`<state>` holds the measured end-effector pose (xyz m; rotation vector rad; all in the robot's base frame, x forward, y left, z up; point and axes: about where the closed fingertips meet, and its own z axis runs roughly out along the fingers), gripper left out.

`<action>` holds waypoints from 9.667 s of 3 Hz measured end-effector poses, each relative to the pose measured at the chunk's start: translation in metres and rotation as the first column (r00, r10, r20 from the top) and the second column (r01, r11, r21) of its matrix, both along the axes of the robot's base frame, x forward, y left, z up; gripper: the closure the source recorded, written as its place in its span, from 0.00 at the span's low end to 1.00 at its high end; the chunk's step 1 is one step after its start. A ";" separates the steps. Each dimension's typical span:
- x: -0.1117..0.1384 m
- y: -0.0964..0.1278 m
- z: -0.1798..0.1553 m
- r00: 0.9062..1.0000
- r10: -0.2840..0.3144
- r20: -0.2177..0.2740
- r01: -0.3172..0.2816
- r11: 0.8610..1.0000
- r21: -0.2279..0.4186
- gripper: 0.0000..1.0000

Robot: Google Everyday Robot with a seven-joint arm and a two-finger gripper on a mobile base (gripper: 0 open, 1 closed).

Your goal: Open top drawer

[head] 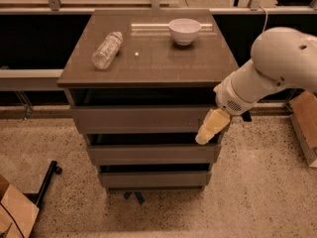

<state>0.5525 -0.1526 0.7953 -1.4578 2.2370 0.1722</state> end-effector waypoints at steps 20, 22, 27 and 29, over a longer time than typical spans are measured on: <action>0.093 0.017 -0.143 0.974 -0.084 -0.212 0.130 0.968 0.216 0.25; 0.093 0.017 -0.135 0.974 -0.084 -0.212 0.130 0.968 0.216 0.71; 0.047 -0.010 -0.142 0.946 -0.127 -0.298 0.180 0.971 0.156 0.00; 0.034 -0.016 -0.143 0.937 -0.143 -0.320 0.200 0.968 0.152 0.00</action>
Offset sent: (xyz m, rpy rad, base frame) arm 0.0440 0.0250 -0.0647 0.1378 0.0592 0.0030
